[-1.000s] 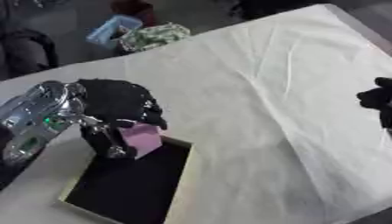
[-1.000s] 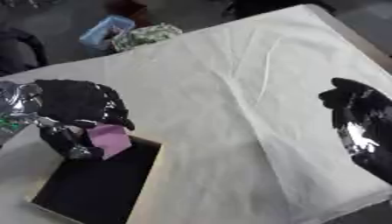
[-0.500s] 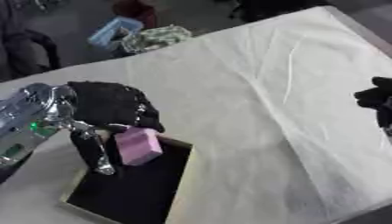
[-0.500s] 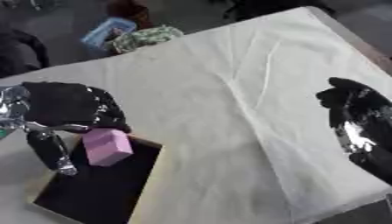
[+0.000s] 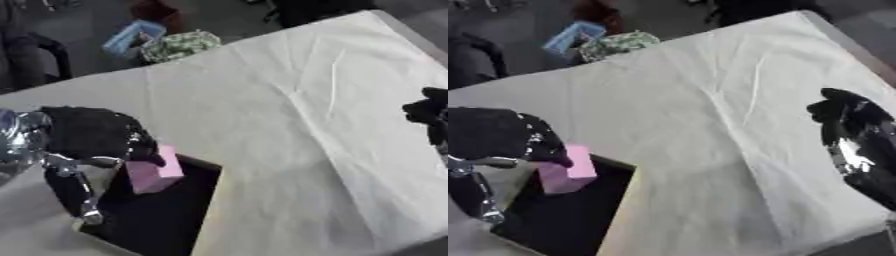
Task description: Pick up objects on the table and place them in the box.
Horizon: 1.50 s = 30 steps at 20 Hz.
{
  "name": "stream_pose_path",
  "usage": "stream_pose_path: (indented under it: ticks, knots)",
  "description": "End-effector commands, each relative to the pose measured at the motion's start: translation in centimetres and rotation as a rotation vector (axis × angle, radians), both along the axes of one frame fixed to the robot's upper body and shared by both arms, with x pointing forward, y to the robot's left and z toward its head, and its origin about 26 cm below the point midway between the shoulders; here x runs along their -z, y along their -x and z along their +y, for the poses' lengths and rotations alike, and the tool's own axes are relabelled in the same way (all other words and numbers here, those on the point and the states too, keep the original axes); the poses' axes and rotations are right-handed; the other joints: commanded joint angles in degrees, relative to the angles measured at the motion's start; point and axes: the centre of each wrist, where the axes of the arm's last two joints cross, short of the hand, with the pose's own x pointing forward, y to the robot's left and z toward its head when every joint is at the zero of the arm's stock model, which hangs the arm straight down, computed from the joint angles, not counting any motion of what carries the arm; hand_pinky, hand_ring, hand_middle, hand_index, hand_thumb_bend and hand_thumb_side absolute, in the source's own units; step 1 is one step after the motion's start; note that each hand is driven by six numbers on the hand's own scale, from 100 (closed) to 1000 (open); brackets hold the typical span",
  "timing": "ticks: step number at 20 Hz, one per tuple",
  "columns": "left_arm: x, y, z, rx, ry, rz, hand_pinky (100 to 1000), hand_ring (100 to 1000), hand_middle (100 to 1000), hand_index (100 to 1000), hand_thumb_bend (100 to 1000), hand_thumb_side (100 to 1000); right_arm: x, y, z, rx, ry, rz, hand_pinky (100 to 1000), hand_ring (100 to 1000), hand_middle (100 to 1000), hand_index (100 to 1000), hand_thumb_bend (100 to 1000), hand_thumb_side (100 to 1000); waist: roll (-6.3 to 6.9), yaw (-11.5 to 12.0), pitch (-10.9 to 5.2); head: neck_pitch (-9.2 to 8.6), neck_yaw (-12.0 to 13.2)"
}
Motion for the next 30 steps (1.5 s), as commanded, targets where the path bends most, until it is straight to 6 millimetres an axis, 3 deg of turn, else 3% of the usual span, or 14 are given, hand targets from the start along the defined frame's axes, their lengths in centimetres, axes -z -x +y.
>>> stream_pose_path:
  ticks: [1, 14, 20, 25, 27, 30]
  knots:
    - [-1.8, 1.1, 1.6, -0.01, -0.035, -0.009, 849, 808, 764, 916, 612, 524, -0.5, 0.2, -0.3, 0.022, -0.001, -0.021, 829, 814, 699, 883, 100, 495, -0.88, 0.8, -0.7, -0.49, -0.8]
    - [1.0, 2.4, 5.9, -0.262, 0.602, -0.076, 810, 770, 759, 920, 465, 624, -0.1, 0.3, -0.5, 0.047, -0.025, -0.02, 828, 814, 699, 882, 100, 499, -2.64, 3.3, 0.01, 0.1, -1.1]
    - [2.1, 2.9, 7.6, -0.282, 0.909, -0.126, 777, 746, 757, 925, 434, 602, -0.1, 0.3, -0.3, 0.044, -0.029, -0.021, 828, 814, 698, 882, 100, 498, -2.99, 3.7, 0.12, 0.08, -1.2]
    - [3.8, 3.2, 7.9, -0.283, 1.178, -0.15, 759, 733, 760, 935, 364, 614, -0.1, 0.3, -0.3, 0.042, -0.031, -0.021, 828, 814, 699, 882, 100, 497, -3.25, 4.1, 0.08, 0.23, -1.2]
    - [5.4, 3.3, 7.0, -0.285, 1.388, -0.238, 749, 720, 760, 940, 318, 628, -0.1, 0.3, -0.2, 0.039, -0.034, -0.022, 828, 814, 699, 882, 100, 496, -3.25, 3.8, 0.09, 0.23, -0.9]
    - [7.5, 3.1, 5.4, -0.324, 1.563, -0.326, 742, 712, 757, 945, 246, 640, -0.1, 0.3, -0.2, 0.035, -0.032, -0.021, 828, 813, 698, 882, 100, 495, -3.38, 4.1, 0.05, 0.38, -0.4]
